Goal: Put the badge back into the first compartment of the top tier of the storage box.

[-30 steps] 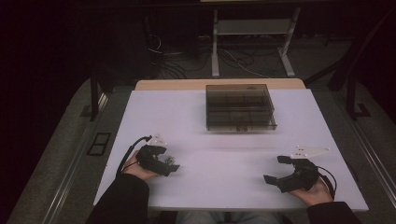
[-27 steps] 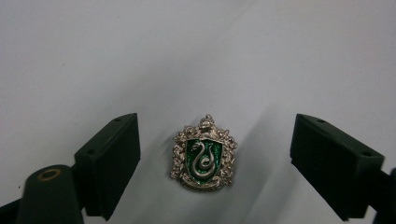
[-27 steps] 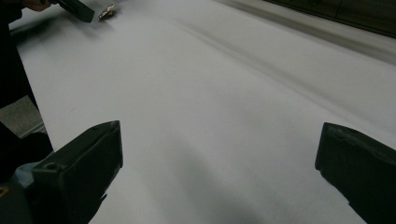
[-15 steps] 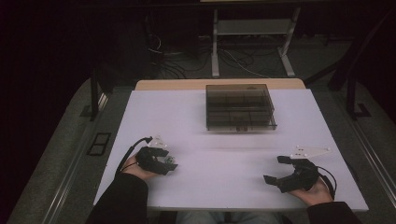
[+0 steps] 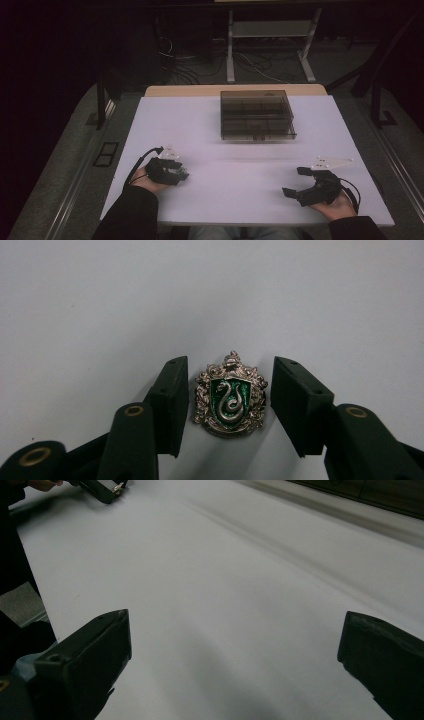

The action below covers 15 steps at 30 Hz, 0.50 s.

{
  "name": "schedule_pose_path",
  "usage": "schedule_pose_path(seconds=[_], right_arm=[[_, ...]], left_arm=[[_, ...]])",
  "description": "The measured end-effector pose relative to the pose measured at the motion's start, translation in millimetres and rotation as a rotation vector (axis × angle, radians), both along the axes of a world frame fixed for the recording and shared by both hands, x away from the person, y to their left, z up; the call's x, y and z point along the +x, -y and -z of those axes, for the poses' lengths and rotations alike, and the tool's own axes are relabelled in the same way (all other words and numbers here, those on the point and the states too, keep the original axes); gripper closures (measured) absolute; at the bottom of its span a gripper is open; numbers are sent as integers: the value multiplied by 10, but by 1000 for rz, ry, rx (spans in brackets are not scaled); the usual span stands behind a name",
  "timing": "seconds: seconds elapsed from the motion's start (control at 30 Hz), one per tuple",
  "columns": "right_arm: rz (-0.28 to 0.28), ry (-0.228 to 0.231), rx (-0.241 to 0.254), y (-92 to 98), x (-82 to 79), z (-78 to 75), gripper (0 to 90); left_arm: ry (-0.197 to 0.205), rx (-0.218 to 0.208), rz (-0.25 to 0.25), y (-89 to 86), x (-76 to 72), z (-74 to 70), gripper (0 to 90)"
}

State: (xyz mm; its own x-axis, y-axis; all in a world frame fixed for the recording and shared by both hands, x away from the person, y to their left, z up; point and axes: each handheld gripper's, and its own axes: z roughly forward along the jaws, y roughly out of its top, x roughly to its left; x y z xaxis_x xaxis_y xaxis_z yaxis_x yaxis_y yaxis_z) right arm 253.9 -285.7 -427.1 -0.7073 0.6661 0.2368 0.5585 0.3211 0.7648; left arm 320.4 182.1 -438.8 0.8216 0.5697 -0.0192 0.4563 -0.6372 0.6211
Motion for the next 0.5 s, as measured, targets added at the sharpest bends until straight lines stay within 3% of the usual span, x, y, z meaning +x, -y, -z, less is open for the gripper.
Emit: schedule_pose_path(seconds=[0.17,0.5], right_arm=[[1,-1,1,0,-1,0,5],[3,-2,2,5,-4,-2,5]], left_arm=[[12,1,7,3,-2,0,557],[5,-3,8,-4,4,-4,568]])
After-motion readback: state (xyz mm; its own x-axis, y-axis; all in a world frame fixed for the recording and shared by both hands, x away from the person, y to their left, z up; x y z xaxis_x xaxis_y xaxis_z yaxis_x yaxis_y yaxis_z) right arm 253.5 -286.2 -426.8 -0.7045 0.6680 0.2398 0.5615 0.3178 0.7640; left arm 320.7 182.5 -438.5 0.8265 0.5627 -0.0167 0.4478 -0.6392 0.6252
